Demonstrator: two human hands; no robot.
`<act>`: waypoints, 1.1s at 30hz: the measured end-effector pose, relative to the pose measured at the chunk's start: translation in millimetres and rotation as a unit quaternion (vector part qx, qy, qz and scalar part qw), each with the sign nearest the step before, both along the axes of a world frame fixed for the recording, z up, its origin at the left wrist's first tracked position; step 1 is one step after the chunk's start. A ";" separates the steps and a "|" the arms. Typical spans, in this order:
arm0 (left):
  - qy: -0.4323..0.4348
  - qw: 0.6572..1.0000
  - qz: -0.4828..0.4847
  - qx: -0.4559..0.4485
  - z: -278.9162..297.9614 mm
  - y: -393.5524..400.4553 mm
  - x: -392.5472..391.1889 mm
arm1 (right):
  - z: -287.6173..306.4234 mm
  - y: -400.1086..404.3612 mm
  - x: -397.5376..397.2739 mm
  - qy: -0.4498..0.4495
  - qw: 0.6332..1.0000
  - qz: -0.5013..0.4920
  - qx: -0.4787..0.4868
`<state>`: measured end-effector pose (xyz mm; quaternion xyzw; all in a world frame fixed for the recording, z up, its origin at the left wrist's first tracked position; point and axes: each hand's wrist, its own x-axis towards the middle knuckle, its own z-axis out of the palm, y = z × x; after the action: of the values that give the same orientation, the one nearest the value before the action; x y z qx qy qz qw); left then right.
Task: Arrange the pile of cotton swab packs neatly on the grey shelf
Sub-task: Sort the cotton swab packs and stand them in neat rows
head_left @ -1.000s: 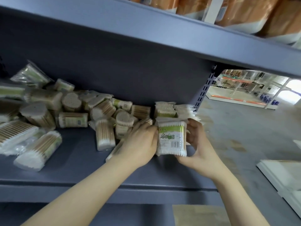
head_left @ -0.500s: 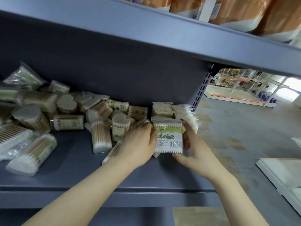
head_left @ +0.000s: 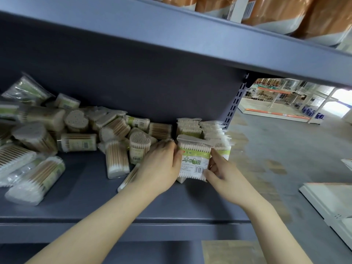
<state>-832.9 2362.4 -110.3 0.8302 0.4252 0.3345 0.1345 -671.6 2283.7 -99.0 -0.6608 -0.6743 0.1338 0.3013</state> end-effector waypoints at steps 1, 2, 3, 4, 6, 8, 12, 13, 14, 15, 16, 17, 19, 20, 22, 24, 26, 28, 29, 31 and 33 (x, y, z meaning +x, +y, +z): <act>0.002 1.000 0.001 0.000 -0.1 0.1 0.3 | -0.2 0.3 -0.6 0.003 1.000 -0.005 -0.003; 0.003 1.000 0.002 -0.001 -0.2 0.2 0.4 | -0.1 0.2 -1.4 0.004 1.000 -0.010 -0.005; 0.003 1.000 0.003 -0.002 -0.4 0.4 0.5 | 0.2 0.2 -2.1 0.005 1.000 -0.014 -0.006; 0.002 1.000 0.003 -0.001 -0.7 0.7 0.5 | 0.6 -0.2 -2.9 0.006 1.000 -0.016 -0.005; 0.000 1.000 0.003 0.003 -0.9 0.5 0.2 | 2.2 -1.2 -4.8 0.006 1.000 -0.021 -0.007; 0.006 1.000 0.005 0.012 -1.5 0.2 0.3 | 3.5 -2.0 -5.9 0.011 1.000 -0.028 -0.010; 0.000 1.000 0.006 0.019 -1.2 -0.8 1.7 | 2.9 -2.0 -3.8 0.017 1.000 -0.026 -0.004; -0.006 1.000 0.005 0.016 -0.7 -1.3 2.2 | 2.9 -1.9 -3.2 0.017 1.000 -0.024 -0.003; -0.016 1.000 0.004 0.012 -0.4 -1.4 3.2 | 2.6 -1.9 -2.0 0.018 1.000 -0.023 -0.002; -0.032 0.999 0.001 0.006 0.4 -1.6 4.3 | 1.7 -1.6 -0.4 0.018 1.000 -0.023 0.000; -0.053 0.999 -0.004 -0.007 1.5 -1.8 5.6 | 0.7 -1.3 1.6 0.017 1.000 -0.022 0.003; -0.075 0.997 -0.010 -0.027 3.5 -2.6 7.0 | -0.6 -0.6 3.9 0.013 1.000 -0.023 0.007; -0.098 0.993 -0.023 -0.056 8.3 -4.7 10.0 | -2.5 1.3 7.8 0.008 1.000 -0.025 0.017; -0.094 0.994 -0.027 -0.057 10.2 -5.4 11.5 | -2.7 2.4 9.4 0.006 0.999 -0.025 0.023; -0.072 0.996 -0.028 -0.046 13.1 -5.5 14.3 | -1.2 4.9 12.1 -0.005 0.999 -0.027 0.028; -0.058 0.997 -0.034 -0.027 14.6 -2.5 17.6 | 1.3 7.4 15.5 -0.019 0.999 -0.027 0.031; -0.034 0.998 -0.041 -0.019 16.8 0.8 21.9 | 4.5 9.9 20.1 -0.027 0.999 -0.029 0.033; -0.025 0.999 -0.037 -0.018 19.0 3.2 26.3 | 7.2 12.7 26.7 -0.035 0.998 -0.034 0.034; -0.027 0.999 -0.030 -0.019 20.0 4.4 28.4 | 8.6 14.2 30.6 -0.040 0.998 -0.042 0.035; -0.025 0.999 -0.014 -0.020 21.6 7.7 31.6 | 10.7 17.3 38.9 -0.048 0.996 -0.064 0.038; -0.029 0.999 -0.001 -0.019 22.1 12.3 33.7 | 12.2 20.9 46.7 -0.053 0.994 -0.085 0.053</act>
<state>-799.2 2374.6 -88.2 0.8175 0.4268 0.3506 0.1628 -624.8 2304.6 -86.8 -0.7052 -0.6366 0.0363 0.3100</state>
